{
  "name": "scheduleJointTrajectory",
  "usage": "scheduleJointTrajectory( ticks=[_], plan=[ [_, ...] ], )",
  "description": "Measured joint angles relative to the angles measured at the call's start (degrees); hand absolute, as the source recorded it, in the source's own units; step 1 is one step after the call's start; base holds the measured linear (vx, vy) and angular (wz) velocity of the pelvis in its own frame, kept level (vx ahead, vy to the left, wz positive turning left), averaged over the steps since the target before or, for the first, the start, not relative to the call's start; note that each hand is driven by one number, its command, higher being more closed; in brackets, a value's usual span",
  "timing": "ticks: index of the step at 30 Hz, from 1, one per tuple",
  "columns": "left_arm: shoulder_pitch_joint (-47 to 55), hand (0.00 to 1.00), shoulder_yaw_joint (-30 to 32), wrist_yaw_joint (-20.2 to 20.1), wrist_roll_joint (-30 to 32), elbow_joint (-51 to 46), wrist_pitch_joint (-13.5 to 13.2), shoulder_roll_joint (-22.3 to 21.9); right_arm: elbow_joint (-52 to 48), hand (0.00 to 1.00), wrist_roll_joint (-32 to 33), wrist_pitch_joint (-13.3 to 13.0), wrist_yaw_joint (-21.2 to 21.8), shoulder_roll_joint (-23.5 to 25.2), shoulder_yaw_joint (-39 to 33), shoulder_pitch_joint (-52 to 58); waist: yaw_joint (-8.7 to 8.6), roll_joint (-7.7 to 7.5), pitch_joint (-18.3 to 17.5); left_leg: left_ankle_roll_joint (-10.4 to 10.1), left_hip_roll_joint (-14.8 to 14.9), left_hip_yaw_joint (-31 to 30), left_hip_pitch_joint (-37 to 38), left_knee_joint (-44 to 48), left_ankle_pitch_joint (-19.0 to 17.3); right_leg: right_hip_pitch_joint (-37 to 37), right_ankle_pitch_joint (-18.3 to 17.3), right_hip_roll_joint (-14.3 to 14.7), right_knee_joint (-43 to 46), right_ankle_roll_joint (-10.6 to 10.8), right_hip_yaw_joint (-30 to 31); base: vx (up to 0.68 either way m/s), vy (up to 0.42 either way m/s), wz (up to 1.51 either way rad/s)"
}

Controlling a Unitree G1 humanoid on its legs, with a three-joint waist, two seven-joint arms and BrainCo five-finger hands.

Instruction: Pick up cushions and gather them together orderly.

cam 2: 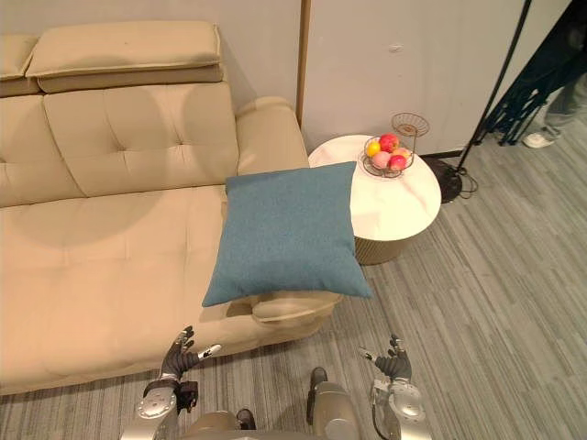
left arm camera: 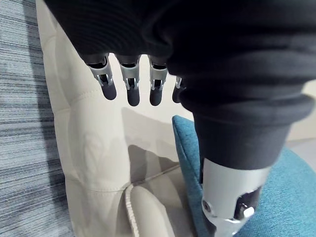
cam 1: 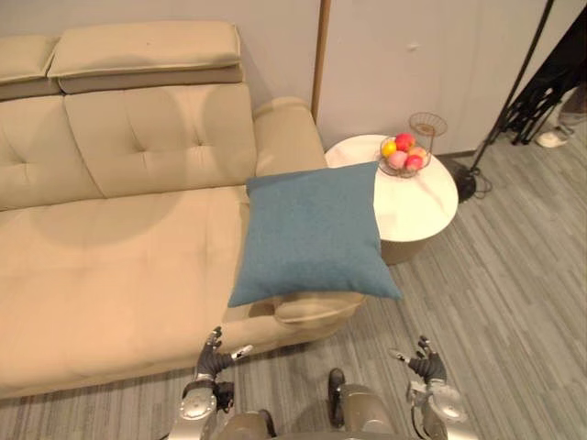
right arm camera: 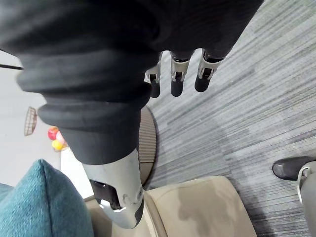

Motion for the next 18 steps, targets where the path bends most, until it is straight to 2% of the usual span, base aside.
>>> scheduleJointTrajectory(
  ticks=[1, 2, 4, 5, 9, 13, 18],
  plan=[
    [-0.64, 0.0, 1.43, 0.09, 0.01, 0.02, 0.02, -0.41, -1.19, 0.0, -0.05, -0.02, -0.02, -0.59, -0.31, -0.34, 0.01, 1.06, 0.02, -0.77, 0.51, -0.15, 0.02, -0.81, 0.46, 0.34, 0.23, 0.48, -1.05, -0.36, -0.5, 0.15, -0.077, 0.01],
    [-0.95, 0.0, 1.71, 0.18, -0.01, 0.01, 0.01, -0.41, -1.98, 0.0, -0.22, -0.02, -0.1, -0.71, -0.79, -0.24, -0.08, 1.46, -0.02, -1.18, 0.71, -0.35, 0.37, -1.56, 0.72, 0.93, 0.4, 0.68, -1.93, -0.62, -0.82, 0.18, -0.082, 0.12],
    [-1.42, 0.0, 3.43, 0.23, -0.01, -0.04, -0.02, -0.35, -5.28, 0.0, -2.17, -0.03, -0.69, -0.97, -3.36, 0.34, -1.06, 1.8, -0.07, -3.0, 1.02, -1.14, 3.06, -4.47, 1.9, 4.36, 0.56, 1.11, -4.99, -0.86, -2.2, 0.15, -0.062, 0.22],
    [-1.45, 0.0, 3.64, 0.23, -0.02, -0.05, -0.02, -0.3, -6.57, 0.0, -2.28, -0.06, -1.04, -1.17, -3.97, 0.66, -1.26, 1.87, -0.11, -3.22, 1.06, -1.09, 3.7, -5.2, 2.06, 5.15, 0.57, 1.19, -5.64, -0.87, -2.46, 0.11, -0.026, 0.17],
    [-1.93, 0.0, 5.38, 1.11, -0.18, -0.18, -0.07, 0.82, -13.13, 0.0, -3.52, -0.71, -2.17, -3.37, -7.02, 1.47, -1.18, 1.95, -0.67, -3.22, 0.9, -0.88, 4.29, -7.27, 2.15, 6.88, 3.01, 1.6, -10.55, -0.62, -2.38, 0.05, 0.044, -0.01],
    [-2.7, 0.0, 7.76, 1.88, -0.26, -0.18, -0.07, 3.71, -15.39, 0.0, -4.03, -1.31, -2.1, -3.84, -6.83, 0.56, -1.0, 1.92, -0.7, -2.96, 0.55, -0.75, 3.38, -7.42, 2.33, 7.89, 6.03, 1.53, -14.83, -0.38, -2.28, -0.02, 0.053, -0.02],
    [-7.68, 0.0, 7.91, 2.81, -0.68, 0.42, -0.07, 6.55, -15.47, 0.0, -3.92, -1.32, -2.08, -5.29, -2.48, -7.37, -0.6, 1.53, -0.42, -2.04, -0.15, -0.08, -2.36, -8.22, 4.36, 2.97, 10.26, 1.23, -17.88, -0.94, -1.91, -0.1, -0.004, -0.05]
  ],
)
